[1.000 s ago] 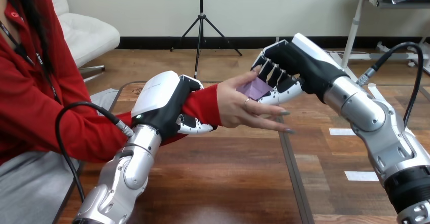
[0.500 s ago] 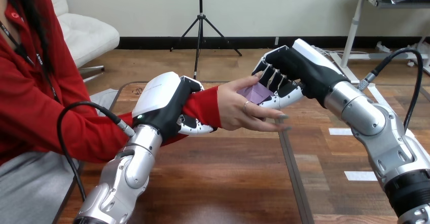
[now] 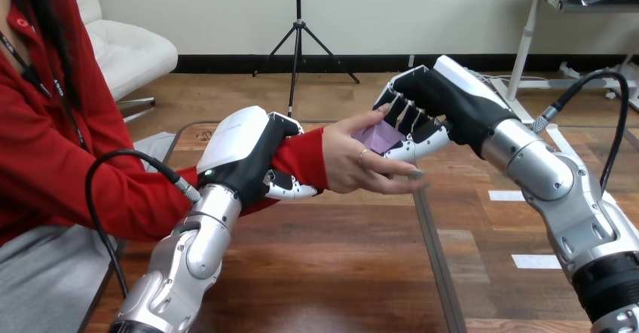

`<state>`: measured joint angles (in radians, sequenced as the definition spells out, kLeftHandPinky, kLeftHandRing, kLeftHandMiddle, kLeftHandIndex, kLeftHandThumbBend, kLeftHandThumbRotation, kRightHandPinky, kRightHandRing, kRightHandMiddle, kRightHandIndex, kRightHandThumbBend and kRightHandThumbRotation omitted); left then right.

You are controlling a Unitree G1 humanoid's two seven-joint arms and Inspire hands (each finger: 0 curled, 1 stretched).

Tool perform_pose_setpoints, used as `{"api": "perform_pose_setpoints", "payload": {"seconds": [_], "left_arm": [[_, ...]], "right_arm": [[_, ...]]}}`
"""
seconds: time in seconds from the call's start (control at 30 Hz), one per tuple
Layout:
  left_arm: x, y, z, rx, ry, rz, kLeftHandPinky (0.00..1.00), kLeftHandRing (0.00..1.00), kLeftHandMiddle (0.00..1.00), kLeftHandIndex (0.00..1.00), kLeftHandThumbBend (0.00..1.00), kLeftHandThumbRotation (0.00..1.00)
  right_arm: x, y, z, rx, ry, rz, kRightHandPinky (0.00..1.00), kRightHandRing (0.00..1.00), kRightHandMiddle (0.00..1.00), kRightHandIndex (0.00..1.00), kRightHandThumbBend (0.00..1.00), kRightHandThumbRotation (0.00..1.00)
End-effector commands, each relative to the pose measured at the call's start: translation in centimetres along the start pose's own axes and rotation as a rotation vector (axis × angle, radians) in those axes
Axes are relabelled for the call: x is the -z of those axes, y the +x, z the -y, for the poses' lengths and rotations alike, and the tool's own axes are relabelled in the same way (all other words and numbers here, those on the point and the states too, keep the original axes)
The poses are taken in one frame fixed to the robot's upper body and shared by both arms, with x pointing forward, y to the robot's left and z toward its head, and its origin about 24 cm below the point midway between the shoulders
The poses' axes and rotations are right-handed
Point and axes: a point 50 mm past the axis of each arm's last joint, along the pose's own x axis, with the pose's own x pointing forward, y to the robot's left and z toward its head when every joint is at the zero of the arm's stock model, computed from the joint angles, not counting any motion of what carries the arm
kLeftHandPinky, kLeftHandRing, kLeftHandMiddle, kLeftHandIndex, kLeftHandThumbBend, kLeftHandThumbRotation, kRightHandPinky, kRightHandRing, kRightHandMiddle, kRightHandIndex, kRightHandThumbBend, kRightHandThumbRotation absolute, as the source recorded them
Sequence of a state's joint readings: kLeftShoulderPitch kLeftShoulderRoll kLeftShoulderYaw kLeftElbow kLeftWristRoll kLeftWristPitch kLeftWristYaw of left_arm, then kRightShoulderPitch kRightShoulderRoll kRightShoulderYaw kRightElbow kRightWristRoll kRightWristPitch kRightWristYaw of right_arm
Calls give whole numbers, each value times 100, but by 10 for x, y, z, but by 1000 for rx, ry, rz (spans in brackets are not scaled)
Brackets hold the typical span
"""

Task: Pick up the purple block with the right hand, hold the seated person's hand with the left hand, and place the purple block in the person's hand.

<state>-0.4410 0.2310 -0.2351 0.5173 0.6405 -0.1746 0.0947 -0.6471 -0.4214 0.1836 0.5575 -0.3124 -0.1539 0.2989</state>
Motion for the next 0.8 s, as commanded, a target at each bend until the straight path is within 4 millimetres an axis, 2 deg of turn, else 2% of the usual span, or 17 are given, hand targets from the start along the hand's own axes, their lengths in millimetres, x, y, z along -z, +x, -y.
{"api": "perform_pose_setpoints", "payload": {"seconds": [0.0, 0.13, 0.17, 0.53, 0.77], "left_arm": [[-108, 45, -74, -290, -58, 439, 23, 28, 36, 37, 61, 0], [-103, 42, -74, -268, -12, 424, 26, 32, 40, 40, 66, 4], [-102, 42, -74, -265, -1, 422, 29, 35, 42, 43, 70, 11], [-94, 34, -75, -252, 22, 420, 41, 49, 54, 58, 83, 41], [-90, 28, -75, -269, 19, 433, 43, 51, 57, 61, 86, 51]], "right_arm": [[-54, 3, 29, 98, -24, 207, 34, 40, 45, 45, 76, 0], [-53, 1, 30, 97, -51, 178, 36, 42, 46, 46, 76, 0], [-53, 1, 30, 98, -51, 176, 36, 43, 47, 47, 76, 0], [-48, -2, 32, 94, -32, 139, 41, 48, 52, 51, 74, 0], [-45, -5, 33, 92, -24, 135, 42, 50, 54, 54, 72, 4]]}}
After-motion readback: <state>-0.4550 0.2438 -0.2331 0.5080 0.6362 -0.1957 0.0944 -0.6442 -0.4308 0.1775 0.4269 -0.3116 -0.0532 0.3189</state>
